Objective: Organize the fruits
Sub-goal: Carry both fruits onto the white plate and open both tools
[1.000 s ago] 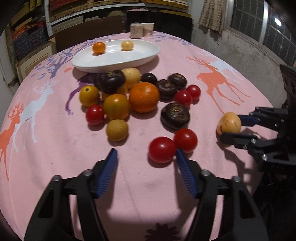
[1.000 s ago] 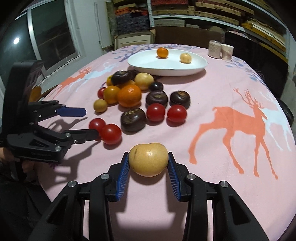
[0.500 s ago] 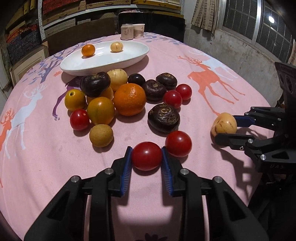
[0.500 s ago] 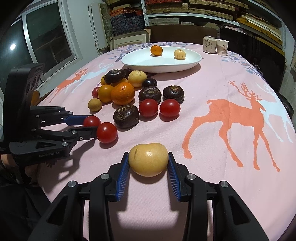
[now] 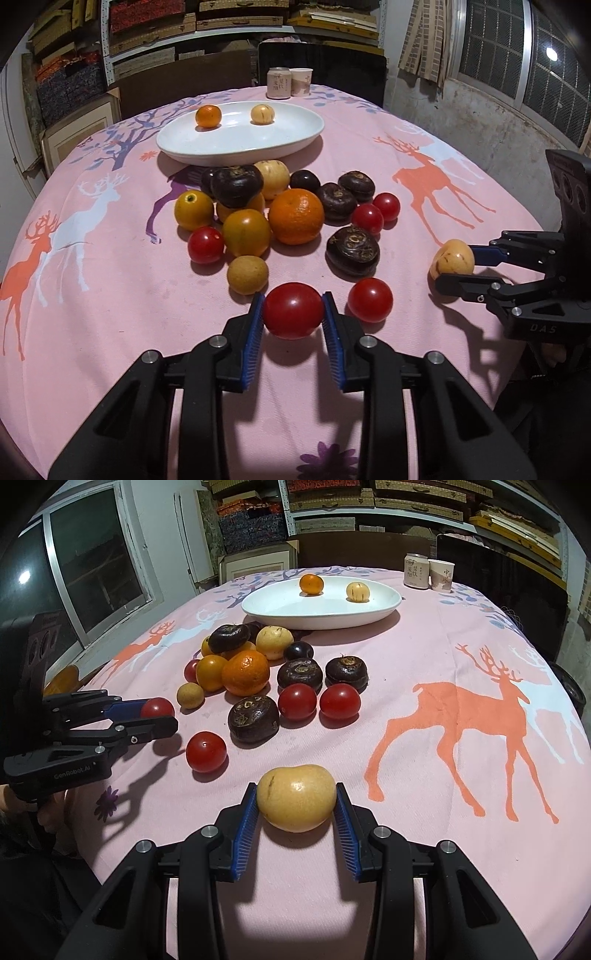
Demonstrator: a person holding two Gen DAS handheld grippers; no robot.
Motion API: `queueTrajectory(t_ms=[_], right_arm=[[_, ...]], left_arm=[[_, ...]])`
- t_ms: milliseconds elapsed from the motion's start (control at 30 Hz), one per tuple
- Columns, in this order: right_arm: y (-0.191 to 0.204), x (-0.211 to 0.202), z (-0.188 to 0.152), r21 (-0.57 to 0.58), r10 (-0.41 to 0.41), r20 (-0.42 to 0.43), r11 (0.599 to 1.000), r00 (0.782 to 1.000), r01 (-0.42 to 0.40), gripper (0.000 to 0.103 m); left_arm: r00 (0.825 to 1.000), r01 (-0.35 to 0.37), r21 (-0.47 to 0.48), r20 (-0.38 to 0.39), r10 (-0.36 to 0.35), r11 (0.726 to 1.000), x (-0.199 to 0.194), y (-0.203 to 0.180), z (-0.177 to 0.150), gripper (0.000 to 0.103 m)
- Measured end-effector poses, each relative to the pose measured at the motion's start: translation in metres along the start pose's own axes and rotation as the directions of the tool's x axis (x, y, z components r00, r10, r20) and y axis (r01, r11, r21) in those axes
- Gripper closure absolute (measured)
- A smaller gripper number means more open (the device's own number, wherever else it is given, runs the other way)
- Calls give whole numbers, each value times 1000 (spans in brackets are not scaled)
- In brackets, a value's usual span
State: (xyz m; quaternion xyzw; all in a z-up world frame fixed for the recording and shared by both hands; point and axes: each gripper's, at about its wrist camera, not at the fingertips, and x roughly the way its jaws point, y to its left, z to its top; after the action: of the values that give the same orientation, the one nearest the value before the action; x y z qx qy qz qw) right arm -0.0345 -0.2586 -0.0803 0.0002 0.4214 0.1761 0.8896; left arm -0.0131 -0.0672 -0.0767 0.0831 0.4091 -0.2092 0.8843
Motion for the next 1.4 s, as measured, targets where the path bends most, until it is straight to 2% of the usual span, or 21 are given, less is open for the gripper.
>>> queueTrajectory(t_ms=[267, 467, 700, 933, 1067, 1233, 1400], right_arm=[[-1, 1, 12, 13, 2, 13, 1000, 1000, -3, 62], [-5, -5, 38, 13, -11, 57, 1000, 998, 10, 62], [-14, -6, 86, 5, -59, 102, 998, 993, 59, 62], [-28, 9, 153, 10, -102, 140, 995, 985, 101, 62], [-43, 35, 189, 40, -115, 133, 993, 984, 111, 62], [-55, 86, 221, 44, -151, 93, 988, 984, 148, 62], [-67, 137, 236, 41, -181, 32, 983, 983, 179, 62]], left_arm=[[1000, -20, -16, 10, 20, 1000, -2, 1, 4, 73], [998, -54, -30, 43, 55, 998, -10, 11, 20, 73], [988, -133, -85, 72, 139, 987, -13, 35, 63, 73], [975, -187, -105, 100, 198, 977, 3, 62, 123, 73], [977, -180, -140, 92, 194, 974, 25, 85, 158, 73], [979, -186, -189, 43, 198, 964, 80, 123, 201, 73], [983, -181, -202, -20, 180, 963, 135, 151, 219, 73]])
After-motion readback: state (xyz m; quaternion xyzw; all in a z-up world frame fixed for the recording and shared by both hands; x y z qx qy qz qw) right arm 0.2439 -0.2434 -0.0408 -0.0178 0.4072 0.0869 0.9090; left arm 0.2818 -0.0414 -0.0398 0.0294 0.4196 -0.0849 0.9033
